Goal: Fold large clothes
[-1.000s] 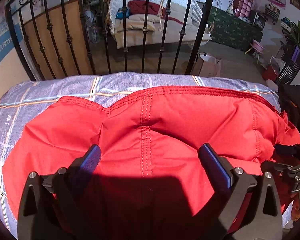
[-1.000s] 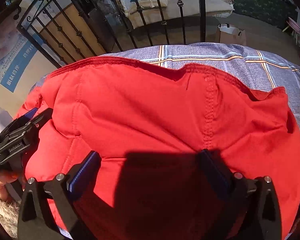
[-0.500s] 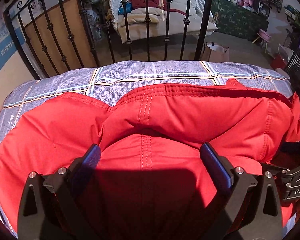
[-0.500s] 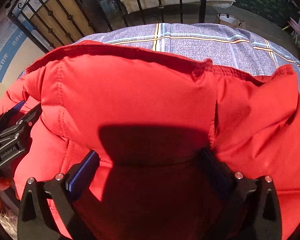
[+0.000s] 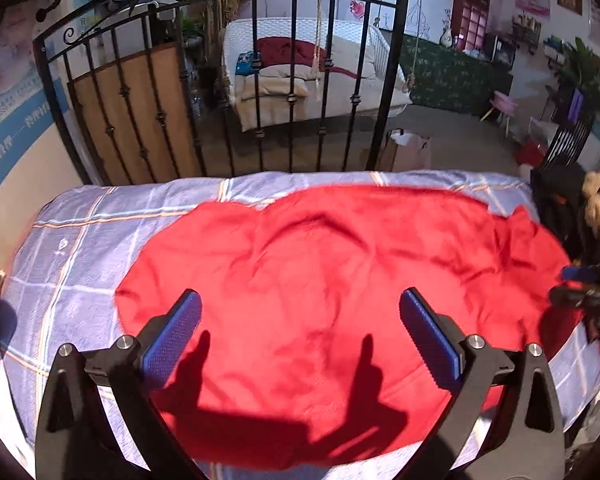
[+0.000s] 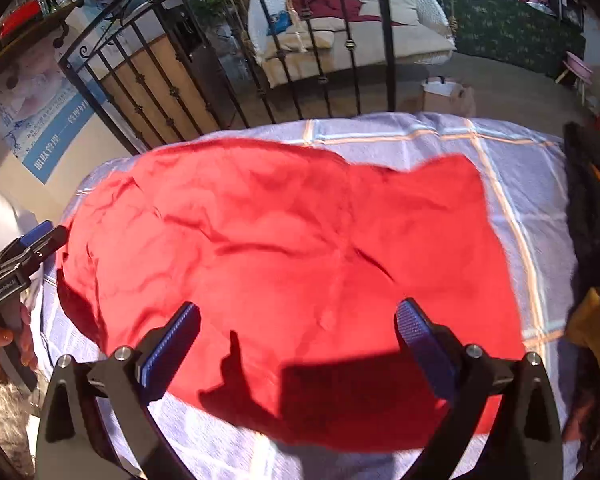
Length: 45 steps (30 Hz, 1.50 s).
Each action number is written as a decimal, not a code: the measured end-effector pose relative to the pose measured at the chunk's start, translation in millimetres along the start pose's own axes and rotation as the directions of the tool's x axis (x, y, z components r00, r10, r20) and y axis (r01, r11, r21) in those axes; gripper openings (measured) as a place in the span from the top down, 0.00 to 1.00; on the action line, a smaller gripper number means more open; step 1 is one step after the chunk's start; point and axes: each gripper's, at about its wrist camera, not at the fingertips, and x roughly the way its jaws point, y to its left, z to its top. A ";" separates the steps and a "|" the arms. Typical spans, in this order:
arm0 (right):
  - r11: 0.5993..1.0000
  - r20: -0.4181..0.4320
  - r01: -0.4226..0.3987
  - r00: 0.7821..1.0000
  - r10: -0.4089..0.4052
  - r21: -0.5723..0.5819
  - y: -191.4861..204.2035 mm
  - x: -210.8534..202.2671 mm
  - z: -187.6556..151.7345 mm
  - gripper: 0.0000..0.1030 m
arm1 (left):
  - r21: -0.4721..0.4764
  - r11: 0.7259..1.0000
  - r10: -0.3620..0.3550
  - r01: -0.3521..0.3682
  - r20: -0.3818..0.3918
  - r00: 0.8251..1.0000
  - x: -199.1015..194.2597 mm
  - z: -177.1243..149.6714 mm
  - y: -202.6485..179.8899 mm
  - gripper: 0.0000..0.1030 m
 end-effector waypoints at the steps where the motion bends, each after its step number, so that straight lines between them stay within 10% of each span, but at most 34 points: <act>1: 1.000 -0.010 0.024 1.000 -0.024 -0.005 -3.7 3.4 -5.8 0.05 | -0.011 1.000 0.020 -0.020 -0.016 1.000 5.1 -7.3 4.9 0.05; 9: 0.994 -0.099 0.099 0.990 -0.103 -0.045 2.3 49.1 -18.8 0.04 | -0.004 0.991 0.131 -0.133 -0.164 0.978 69.0 -22.3 5.6 0.04; 13: 0.999 -0.126 0.037 0.991 -0.034 0.020 -12.2 69.3 -17.5 0.04 | -0.075 0.994 0.063 -0.081 -0.221 0.973 86.8 -22.1 18.2 0.04; 35: 0.998 -0.149 0.058 0.987 -0.059 -0.006 7.0 84.6 -16.0 0.04 | -0.048 0.995 0.074 -0.085 -0.203 0.976 88.0 -34.4 3.5 0.04; 45: 0.908 0.128 -0.252 0.967 0.221 0.335 -38.4 -28.9 -91.6 0.05 | -0.334 0.939 -0.088 0.075 -0.023 0.996 -34.0 -75.0 27.0 0.04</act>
